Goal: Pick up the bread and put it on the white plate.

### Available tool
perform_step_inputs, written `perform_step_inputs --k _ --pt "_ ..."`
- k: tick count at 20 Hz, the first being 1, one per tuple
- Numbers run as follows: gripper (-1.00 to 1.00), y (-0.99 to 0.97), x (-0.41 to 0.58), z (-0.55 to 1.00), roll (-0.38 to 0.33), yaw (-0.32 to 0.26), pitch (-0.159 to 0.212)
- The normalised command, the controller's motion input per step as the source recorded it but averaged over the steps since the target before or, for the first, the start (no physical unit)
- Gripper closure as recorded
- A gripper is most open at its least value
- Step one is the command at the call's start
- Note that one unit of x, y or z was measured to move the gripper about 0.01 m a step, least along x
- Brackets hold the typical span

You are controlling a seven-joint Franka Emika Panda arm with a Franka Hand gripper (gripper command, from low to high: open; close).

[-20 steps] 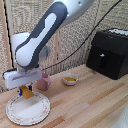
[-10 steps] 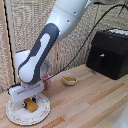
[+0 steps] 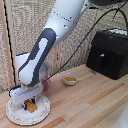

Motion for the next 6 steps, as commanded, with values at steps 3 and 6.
perform_step_inputs --k 3,6 --pt "-1.00 -0.14 0.156 0.44 0.024 0.002 0.072" --pt "-1.00 -0.18 0.160 0.60 0.072 -0.011 0.096"
